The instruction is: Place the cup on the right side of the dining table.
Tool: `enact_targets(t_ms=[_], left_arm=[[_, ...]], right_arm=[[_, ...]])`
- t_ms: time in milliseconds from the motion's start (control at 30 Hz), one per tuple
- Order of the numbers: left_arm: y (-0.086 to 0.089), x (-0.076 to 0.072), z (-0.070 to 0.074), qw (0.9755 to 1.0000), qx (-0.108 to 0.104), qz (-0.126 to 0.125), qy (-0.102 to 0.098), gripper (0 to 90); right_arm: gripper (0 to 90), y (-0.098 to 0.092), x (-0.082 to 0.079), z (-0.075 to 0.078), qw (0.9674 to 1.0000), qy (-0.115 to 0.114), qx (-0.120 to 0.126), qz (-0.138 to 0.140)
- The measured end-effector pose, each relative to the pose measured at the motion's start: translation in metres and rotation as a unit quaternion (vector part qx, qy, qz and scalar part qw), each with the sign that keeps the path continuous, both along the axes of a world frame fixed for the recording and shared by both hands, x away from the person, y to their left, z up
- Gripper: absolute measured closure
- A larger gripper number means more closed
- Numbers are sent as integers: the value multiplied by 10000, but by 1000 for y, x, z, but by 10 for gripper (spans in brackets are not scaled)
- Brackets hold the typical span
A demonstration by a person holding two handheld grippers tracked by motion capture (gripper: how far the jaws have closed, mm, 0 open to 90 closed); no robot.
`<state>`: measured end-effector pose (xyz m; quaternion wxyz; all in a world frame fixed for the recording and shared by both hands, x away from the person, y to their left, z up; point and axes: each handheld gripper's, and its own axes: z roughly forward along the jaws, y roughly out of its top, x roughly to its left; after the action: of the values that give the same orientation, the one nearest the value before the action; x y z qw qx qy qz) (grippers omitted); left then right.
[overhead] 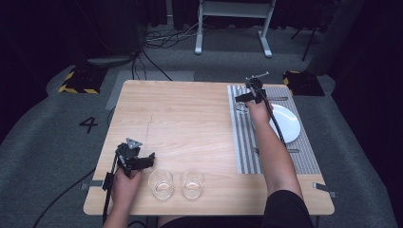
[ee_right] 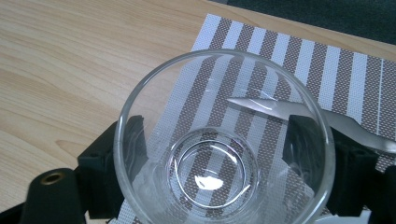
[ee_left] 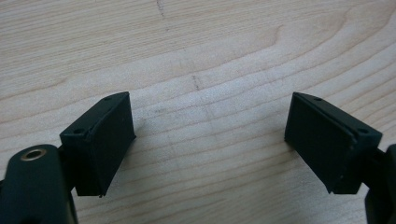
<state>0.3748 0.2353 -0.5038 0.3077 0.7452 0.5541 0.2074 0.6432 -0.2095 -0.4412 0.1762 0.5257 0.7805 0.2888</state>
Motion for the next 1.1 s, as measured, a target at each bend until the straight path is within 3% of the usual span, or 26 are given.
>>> enact_targets(t_ms=[367, 533, 833, 1100], left_arm=[[0, 0, 0, 10000, -1, 0, 0, 161], [0, 0, 0, 10000, -1, 0, 1, 161], [0, 0, 0, 10000, -1, 0, 0, 161], [0, 0, 0, 10000, -9, 9, -5, 160]], right_arm=[[176, -1, -5, -2, 10000, -18, 34, 77], [149, 1, -8, 4, 9997, -243, -44, 50], [123, -2, -18, 22, 9991, -404, -132, 22], [122, -7, -34, 44, 9985, -520, -83, 170]])
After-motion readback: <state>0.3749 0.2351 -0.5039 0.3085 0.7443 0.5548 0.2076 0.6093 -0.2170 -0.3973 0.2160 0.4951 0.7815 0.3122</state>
